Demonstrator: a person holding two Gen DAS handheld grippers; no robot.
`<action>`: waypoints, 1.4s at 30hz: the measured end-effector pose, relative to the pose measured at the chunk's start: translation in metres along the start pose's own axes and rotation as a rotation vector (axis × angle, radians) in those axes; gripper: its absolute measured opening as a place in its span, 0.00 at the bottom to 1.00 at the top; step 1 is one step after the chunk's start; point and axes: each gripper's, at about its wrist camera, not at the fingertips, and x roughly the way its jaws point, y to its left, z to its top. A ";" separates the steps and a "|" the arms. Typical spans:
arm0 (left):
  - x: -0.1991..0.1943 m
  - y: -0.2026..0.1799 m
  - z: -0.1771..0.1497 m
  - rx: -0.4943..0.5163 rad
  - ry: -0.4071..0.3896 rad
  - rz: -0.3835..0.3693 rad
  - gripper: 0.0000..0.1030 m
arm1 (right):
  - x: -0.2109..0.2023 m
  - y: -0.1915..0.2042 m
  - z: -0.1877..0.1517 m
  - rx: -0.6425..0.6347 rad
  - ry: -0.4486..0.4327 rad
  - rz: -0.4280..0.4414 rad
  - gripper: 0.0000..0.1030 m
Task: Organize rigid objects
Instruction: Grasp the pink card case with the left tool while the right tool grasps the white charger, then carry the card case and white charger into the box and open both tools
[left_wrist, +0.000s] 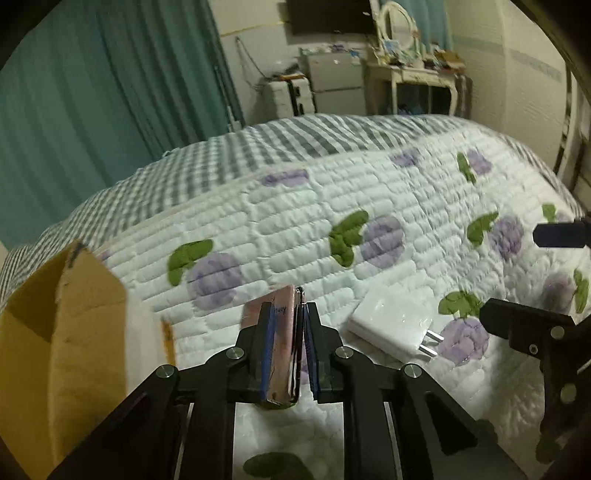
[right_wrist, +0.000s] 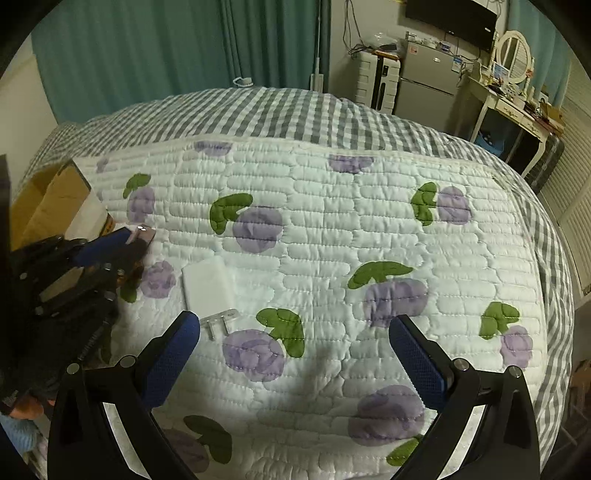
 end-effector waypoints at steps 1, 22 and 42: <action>0.000 0.000 0.001 -0.004 -0.006 0.005 0.15 | 0.002 0.001 0.000 -0.007 0.003 0.002 1.00; -0.051 0.020 -0.005 -0.119 -0.064 -0.028 0.09 | 0.068 0.056 0.011 -0.212 0.109 0.161 0.43; -0.139 0.028 0.021 -0.125 -0.201 -0.097 0.09 | -0.090 0.037 0.018 -0.150 -0.185 0.001 0.40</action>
